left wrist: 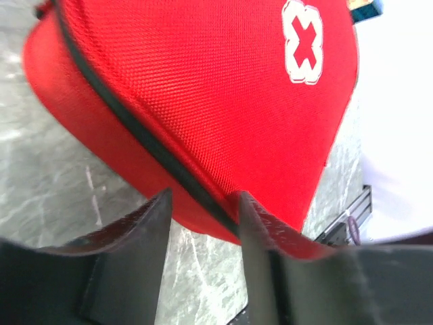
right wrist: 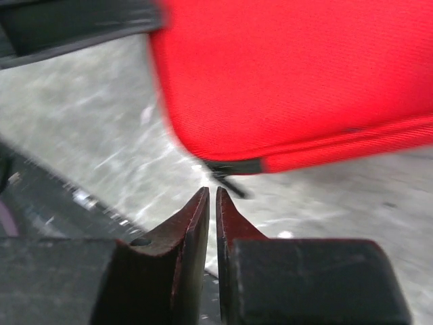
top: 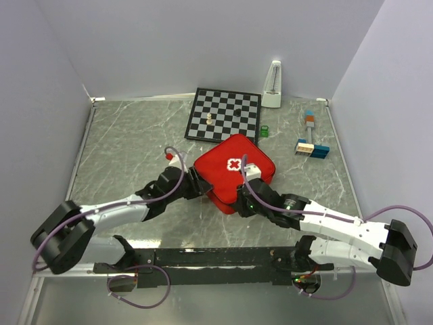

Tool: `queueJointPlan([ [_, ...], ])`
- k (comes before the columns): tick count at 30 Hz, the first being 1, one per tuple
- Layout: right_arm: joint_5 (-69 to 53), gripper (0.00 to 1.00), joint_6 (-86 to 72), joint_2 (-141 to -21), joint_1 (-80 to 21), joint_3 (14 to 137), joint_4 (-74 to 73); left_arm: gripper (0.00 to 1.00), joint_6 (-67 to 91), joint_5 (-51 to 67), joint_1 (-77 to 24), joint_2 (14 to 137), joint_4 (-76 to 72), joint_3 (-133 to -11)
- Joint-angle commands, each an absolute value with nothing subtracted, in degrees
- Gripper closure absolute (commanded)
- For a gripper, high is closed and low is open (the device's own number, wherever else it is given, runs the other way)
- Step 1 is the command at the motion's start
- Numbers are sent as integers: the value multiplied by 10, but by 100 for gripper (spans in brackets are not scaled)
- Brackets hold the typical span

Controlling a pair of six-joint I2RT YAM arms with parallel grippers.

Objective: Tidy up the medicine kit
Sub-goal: Adjust the medicine box at the center of the board.

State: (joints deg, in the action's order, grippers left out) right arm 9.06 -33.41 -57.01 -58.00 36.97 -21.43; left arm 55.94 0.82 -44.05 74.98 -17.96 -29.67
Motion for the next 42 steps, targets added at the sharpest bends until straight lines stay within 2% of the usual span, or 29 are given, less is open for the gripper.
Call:
queueJointPlan([
  [1,207,84,-342,-551,-576,399,-291,43,531,4,-432,680,-190,-270],
  [5,232,78,-333,-533,-542,409,-305,27,533,84,-446,643,-280,-239],
  [10,186,69,-302,-528,-448,412,-281,20,483,2,-549,650,-205,-297],
  [13,186,67,-290,-535,-429,416,-272,16,514,2,-577,699,-185,-329],
  [15,180,67,-287,-540,-416,423,-267,4,549,2,-593,727,-209,-332],
  [18,171,67,-283,-542,-404,426,-263,4,580,-37,-632,756,-254,-324],
  [23,167,67,-272,-546,-402,428,-261,3,590,-83,-669,795,-223,-348],
  [26,167,68,-265,-554,-401,426,-253,24,605,-82,-674,805,-250,-338],
  [27,172,68,-264,-559,-399,425,-250,26,609,-84,-678,802,-251,-335],
  [35,188,71,-297,-607,-380,427,-236,30,637,-149,-700,827,-287,-326],
  [39,221,61,-325,-581,-363,427,-252,25,651,-194,-700,838,-278,-326],
  [42,208,48,-321,-557,-336,427,-250,22,657,-207,-693,824,-293,-304],
])
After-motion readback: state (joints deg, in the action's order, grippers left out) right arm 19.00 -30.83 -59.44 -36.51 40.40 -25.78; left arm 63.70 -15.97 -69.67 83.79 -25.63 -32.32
